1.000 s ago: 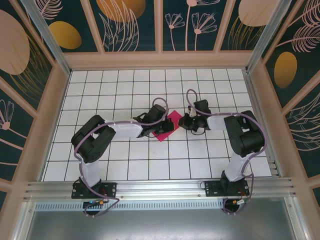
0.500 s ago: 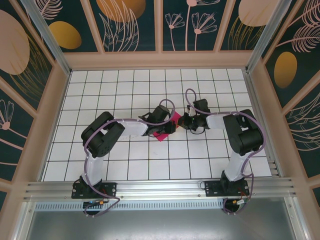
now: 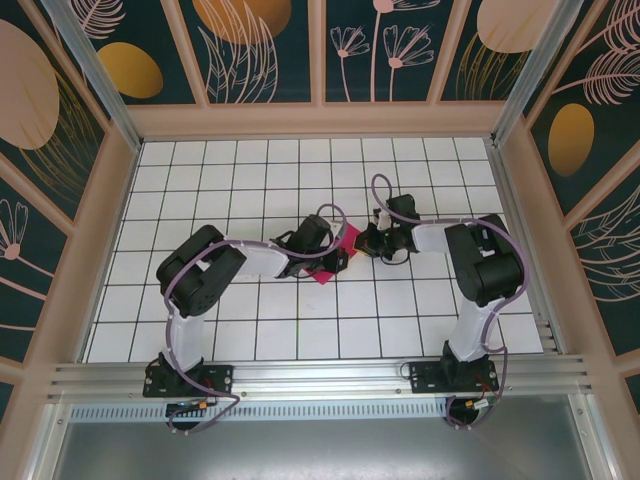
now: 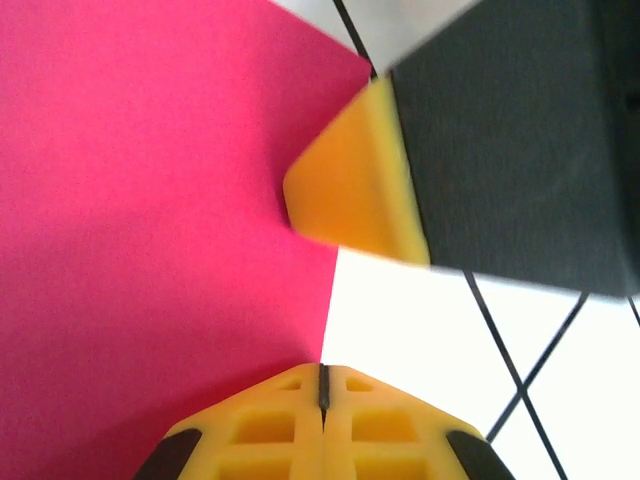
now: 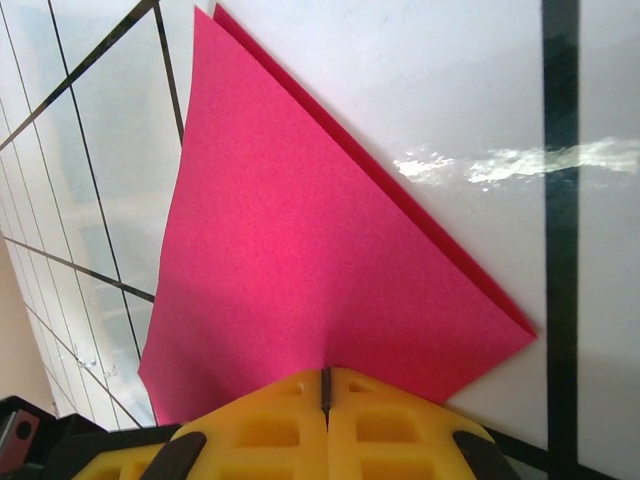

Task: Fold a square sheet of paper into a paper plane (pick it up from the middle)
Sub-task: First fold in half a square sheet of paper at the center of the table.

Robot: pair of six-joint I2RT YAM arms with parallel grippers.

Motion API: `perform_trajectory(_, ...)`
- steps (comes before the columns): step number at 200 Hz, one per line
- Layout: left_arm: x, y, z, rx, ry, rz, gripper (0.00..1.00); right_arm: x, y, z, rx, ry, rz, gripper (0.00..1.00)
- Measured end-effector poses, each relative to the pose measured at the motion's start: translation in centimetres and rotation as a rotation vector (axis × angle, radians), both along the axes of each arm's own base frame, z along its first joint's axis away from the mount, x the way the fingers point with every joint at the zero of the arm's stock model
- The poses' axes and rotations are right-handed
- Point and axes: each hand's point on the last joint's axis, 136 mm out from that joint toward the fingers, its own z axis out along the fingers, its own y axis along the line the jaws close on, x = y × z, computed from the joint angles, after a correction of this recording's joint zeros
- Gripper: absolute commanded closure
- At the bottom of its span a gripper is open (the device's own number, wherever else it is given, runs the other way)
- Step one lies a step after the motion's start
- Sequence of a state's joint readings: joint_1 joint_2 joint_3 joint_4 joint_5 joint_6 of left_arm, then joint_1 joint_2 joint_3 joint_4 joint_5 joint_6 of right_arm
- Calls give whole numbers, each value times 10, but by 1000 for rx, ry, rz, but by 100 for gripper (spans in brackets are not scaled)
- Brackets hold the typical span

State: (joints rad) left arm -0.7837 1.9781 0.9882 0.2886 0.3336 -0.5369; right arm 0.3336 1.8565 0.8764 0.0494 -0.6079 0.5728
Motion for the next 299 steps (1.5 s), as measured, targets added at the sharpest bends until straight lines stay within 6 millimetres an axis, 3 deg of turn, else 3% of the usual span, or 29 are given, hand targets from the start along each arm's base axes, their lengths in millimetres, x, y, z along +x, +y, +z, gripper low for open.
perform_trajectory(44, -22, 9, 1, -14, 5, -81, 100, 0, 1, -1, 12, 11, 7, 100)
perform_trajectory(87, -26, 18, 0, -11, -10, -104, 100, 0, 1, 0, 14, 10, 11, 100)
perform_trajectory(142, -32, 44, -1, -43, -36, -89, 100, 1, 2, -1, 16, 11, 16, 100)
perform_trajectory(208, -47, 57, 0, -78, -39, -100, 100, 1, 4, -1, 19, 18, 26, 100)
perform_trajectory(299, -56, 80, 3, 5, 29, -15, 97, 7, 9, 3, -50, -5, 52, 100)
